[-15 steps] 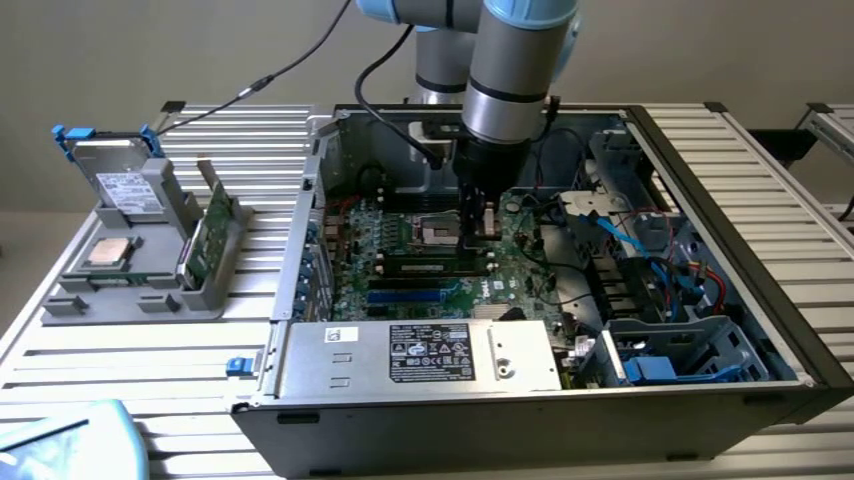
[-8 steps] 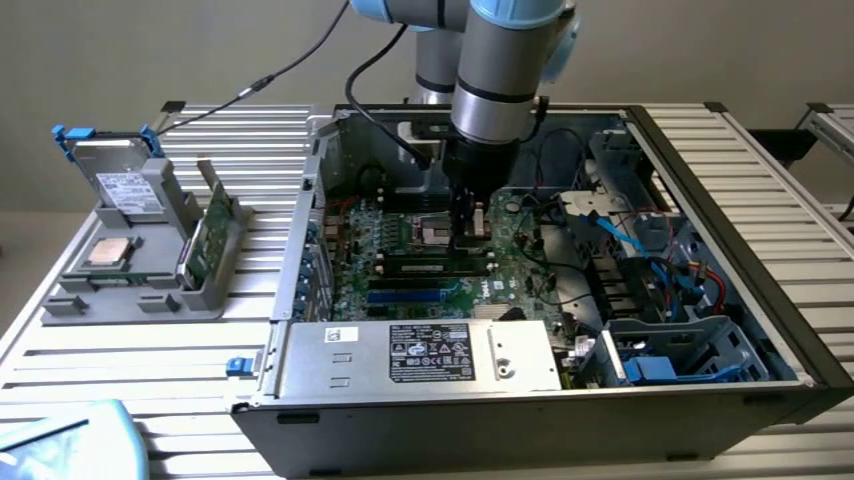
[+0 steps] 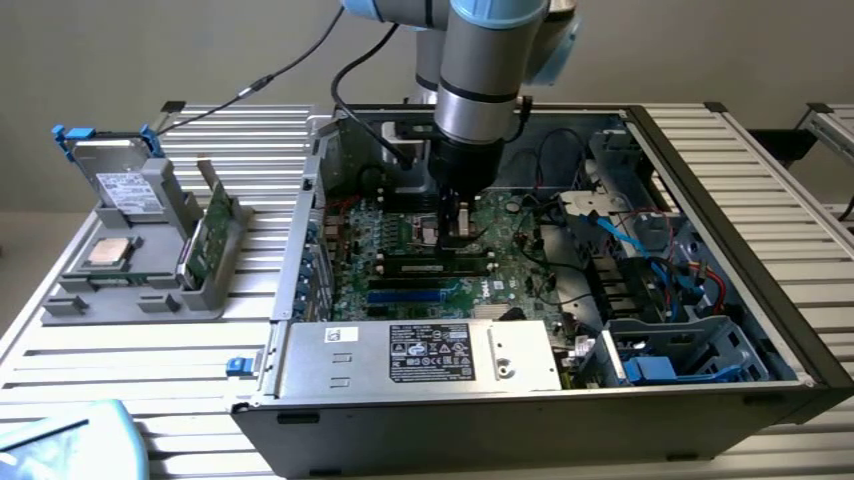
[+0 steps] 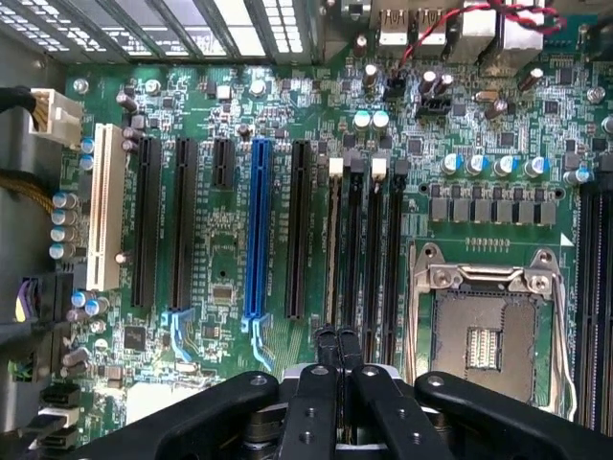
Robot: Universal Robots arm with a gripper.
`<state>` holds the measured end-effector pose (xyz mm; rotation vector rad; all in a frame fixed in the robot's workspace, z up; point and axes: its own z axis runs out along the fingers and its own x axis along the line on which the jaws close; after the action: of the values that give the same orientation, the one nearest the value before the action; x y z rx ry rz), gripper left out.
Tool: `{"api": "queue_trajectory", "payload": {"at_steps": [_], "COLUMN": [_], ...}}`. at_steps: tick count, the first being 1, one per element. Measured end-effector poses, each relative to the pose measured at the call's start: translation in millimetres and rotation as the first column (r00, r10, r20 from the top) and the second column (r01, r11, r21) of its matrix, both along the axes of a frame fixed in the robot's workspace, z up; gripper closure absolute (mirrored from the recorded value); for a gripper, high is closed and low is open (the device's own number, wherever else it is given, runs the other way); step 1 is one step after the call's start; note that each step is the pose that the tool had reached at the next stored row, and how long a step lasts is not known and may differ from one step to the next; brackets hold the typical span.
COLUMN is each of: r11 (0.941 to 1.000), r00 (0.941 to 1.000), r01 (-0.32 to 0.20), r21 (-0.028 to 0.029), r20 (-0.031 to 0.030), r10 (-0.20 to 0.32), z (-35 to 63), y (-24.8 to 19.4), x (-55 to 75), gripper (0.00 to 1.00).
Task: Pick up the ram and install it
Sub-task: 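Press down the ram until it locks into place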
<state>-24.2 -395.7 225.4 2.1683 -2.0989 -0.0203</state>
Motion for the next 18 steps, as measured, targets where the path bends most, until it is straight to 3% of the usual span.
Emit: {"api": "queue_trajectory", "payload": {"at_steps": [8,18], "r11": [1.0000,1.0000], "r00": [1.0000,1.0000], "r01": [0.000,0.000], "r21": [-0.0007,-0.0038], "r20": [-0.0003,0.0004], "r10": [0.000,0.000], "z": [2.7,1.3], "y": [-0.4,-0.4], "x": [-12.8,-14.8], "gripper": [0.89,0.89]}}
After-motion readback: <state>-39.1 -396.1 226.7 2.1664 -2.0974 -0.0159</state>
